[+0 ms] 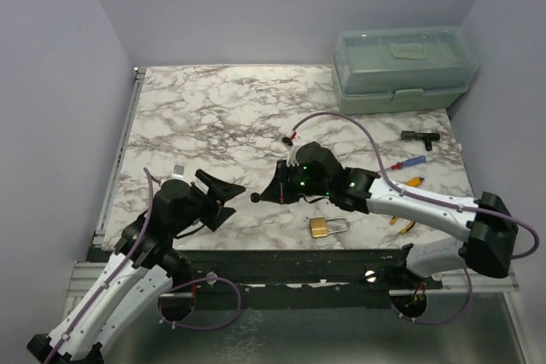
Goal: Unlock with the key
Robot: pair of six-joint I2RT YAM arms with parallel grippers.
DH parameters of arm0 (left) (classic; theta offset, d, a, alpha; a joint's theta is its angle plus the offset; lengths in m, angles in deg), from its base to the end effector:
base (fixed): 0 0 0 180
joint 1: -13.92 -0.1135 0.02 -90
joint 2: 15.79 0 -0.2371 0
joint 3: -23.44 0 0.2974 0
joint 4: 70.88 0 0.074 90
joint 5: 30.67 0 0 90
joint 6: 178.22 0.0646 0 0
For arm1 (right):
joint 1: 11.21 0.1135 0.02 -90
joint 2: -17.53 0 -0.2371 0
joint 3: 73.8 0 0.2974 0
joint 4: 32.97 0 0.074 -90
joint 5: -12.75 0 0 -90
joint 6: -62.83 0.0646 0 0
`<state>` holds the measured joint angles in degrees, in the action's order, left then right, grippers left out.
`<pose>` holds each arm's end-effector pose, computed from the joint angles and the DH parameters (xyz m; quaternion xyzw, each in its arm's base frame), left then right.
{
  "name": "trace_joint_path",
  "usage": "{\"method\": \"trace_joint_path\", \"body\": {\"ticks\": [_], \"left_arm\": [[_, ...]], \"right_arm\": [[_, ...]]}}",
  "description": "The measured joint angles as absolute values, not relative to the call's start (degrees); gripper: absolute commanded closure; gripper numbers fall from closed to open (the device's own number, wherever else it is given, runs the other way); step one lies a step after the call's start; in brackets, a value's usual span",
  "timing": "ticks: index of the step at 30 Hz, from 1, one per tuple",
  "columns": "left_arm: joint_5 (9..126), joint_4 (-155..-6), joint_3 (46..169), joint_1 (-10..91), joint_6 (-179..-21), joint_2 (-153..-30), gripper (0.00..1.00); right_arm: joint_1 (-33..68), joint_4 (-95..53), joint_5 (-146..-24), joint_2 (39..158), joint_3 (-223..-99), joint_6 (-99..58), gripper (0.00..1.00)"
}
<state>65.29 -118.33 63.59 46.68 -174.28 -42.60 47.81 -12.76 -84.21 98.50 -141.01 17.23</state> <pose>0.1748 -0.1205 0.2115 -0.3739 0.7994 -0.4262 0.1986 0.1921 0.3351 0.1997 -0.1404 0.8704 0.4012 0.2485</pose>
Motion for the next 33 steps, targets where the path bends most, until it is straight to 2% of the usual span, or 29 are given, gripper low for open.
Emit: {"method": "trace_joint_path", "body": {"ticks": [5,9,11,17,22,30,33], "left_arm": [[65.6,-116.0,68.3,46.7,-163.9,-36.3,0.26],[69.6,-109.6,72.2,46.7,-156.1,-35.9,0.27],[73.2,-105.3,72.3,46.7,-153.6,-36.1,0.29],[83.4,-94.0,72.3,46.7,-150.2,-40.1,0.46],[89.1,-89.3,73.0,46.7,-148.8,-42.3,0.55],[94.6,-86.9,74.0,46.7,-147.5,-42.6,0.57],[95.8,-86.8,74.0,46.7,-147.5,-42.7,0.62]], "right_arm": [[44.1,-16.2,-89.9,86.9,-138.9,18.3,1.00],[42.1,-21.6,-95.8,81.3,-137.8,18.4,1.00],[42.1,-23.8,-98.8,80.7,-137.8,18.5,1.00],[42.1,-27.1,-105.7,81.2,-137.8,19.4,1.00],[42.1,-28.8,-108.8,81.3,-137.8,20.0,1.00],[42.1,-33.0,-111.8,81.3,-137.8,21.9,1.00],[42.1,-33.9,-112.5,81.5,-137.8,22.1,1.00]]}}
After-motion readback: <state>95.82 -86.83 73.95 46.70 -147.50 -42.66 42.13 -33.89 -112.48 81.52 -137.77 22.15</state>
